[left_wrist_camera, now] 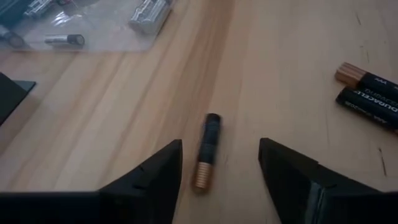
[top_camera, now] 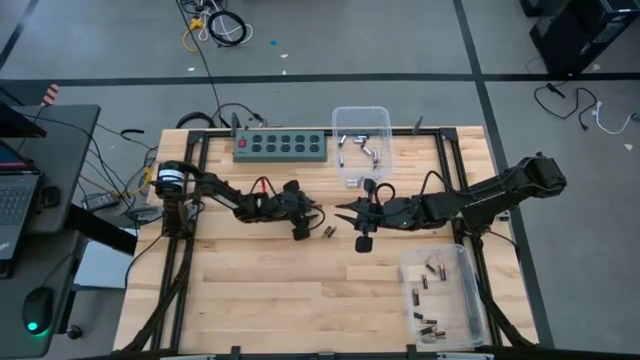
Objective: Sort batteries
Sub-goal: Put the black battery into the bottom transparent bin
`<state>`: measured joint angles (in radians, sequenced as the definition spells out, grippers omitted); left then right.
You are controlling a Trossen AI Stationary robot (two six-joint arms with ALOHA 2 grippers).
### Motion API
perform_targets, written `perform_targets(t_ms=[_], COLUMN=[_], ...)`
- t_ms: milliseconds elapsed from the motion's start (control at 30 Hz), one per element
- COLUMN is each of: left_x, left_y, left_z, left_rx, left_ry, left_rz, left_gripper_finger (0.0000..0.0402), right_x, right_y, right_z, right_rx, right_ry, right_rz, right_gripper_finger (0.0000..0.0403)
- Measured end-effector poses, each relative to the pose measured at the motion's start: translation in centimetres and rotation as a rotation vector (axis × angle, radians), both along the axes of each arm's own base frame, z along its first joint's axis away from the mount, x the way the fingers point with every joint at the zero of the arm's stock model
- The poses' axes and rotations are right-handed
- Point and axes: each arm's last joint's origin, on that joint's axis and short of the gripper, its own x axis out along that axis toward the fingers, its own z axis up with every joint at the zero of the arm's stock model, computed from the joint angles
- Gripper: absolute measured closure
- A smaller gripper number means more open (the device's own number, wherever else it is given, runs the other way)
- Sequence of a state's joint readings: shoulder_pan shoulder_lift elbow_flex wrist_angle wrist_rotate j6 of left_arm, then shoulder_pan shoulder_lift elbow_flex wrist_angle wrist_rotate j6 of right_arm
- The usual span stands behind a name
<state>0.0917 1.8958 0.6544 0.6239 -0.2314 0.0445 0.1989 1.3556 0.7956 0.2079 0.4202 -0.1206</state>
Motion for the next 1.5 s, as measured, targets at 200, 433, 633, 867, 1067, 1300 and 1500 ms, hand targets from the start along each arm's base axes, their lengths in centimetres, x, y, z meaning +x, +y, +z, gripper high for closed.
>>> perform_targets(t_ms=[200,433,633,867,1067,1300,1500], left_x=[-0.2,-0.3,-0.4,-0.1,0.1,0.2,0.3], left_y=[0.0,-0.1,-0.1,-0.4,-0.8,-1.3,-1.7], left_z=[-0.4,-0.5,-0.5,-0.3,0.1,0.6,1.7], left_rx=[-0.009,-0.013,-0.004,0.033,0.056,0.05,0.047], left_ry=[0.05,0.06,0.061,0.02,-0.015,-0.036,-0.08], left_rz=[-0.004,-0.016,0.0,-0.018,-0.037,-0.06,-0.082], left_gripper_finger=[0.0236,0.0343,0.0388,0.0393,0.0397,0.0399,0.04], right_x=[0.0,0.0,0.0,0.0,0.0,0.0,-0.1], right_y=[-0.1,-0.1,-0.1,-0.1,-0.1,-0.1,-0.1], right_z=[0.0,0.0,0.0,0.0,0.0,-0.2,-0.2], right_rx=[-0.004,-0.009,-0.002,-0.001,-0.002,-0.005,-0.006], right_ry=[0.001,0.002,0.001,0.001,0.004,0.021,0.023], right_rz=[-0.002,-0.001,0.0,0.001,0.001,0.002,0.002], right_gripper_finger=[0.0323,0.0323,0.0323,0.0323,0.0323,0.0323,0.0323])
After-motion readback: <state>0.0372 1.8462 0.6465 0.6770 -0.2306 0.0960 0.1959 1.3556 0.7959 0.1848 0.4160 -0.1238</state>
